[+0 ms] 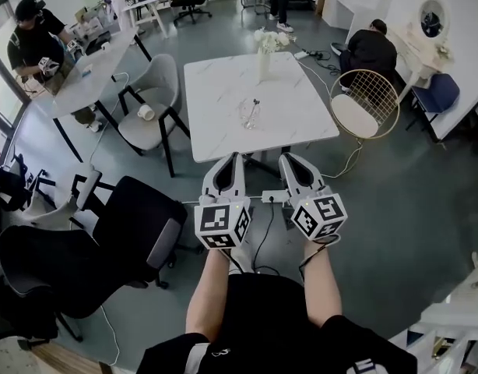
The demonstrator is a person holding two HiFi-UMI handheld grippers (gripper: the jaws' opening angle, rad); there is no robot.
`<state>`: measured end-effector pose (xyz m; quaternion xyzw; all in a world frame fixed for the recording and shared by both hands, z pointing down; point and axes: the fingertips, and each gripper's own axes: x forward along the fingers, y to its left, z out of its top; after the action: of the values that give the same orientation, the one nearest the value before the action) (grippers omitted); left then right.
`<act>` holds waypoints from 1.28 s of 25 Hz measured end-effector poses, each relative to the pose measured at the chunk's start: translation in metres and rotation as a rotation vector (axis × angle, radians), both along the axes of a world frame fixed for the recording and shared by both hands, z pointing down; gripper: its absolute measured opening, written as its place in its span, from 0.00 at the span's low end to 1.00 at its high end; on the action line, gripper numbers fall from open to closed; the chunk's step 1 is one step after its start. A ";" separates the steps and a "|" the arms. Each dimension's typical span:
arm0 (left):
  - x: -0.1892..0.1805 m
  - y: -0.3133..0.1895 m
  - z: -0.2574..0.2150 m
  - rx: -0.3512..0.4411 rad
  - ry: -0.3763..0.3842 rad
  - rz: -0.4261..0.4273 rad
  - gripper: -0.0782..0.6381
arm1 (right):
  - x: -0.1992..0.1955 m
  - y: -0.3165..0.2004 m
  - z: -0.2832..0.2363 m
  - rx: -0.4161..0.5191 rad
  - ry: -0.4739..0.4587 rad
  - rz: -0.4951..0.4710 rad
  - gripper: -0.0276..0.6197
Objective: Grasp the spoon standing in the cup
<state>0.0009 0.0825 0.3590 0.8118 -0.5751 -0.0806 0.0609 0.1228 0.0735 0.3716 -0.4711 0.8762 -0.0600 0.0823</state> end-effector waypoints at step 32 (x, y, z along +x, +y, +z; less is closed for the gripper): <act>-0.068 -0.384 0.067 -0.199 -0.090 0.116 0.13 | -0.084 -0.379 0.009 -0.082 0.179 0.128 0.05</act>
<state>-0.0667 -0.3015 0.4264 0.8364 -0.5345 0.0172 0.1198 0.0390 -0.3055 0.3809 -0.5326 0.8449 -0.0480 -0.0118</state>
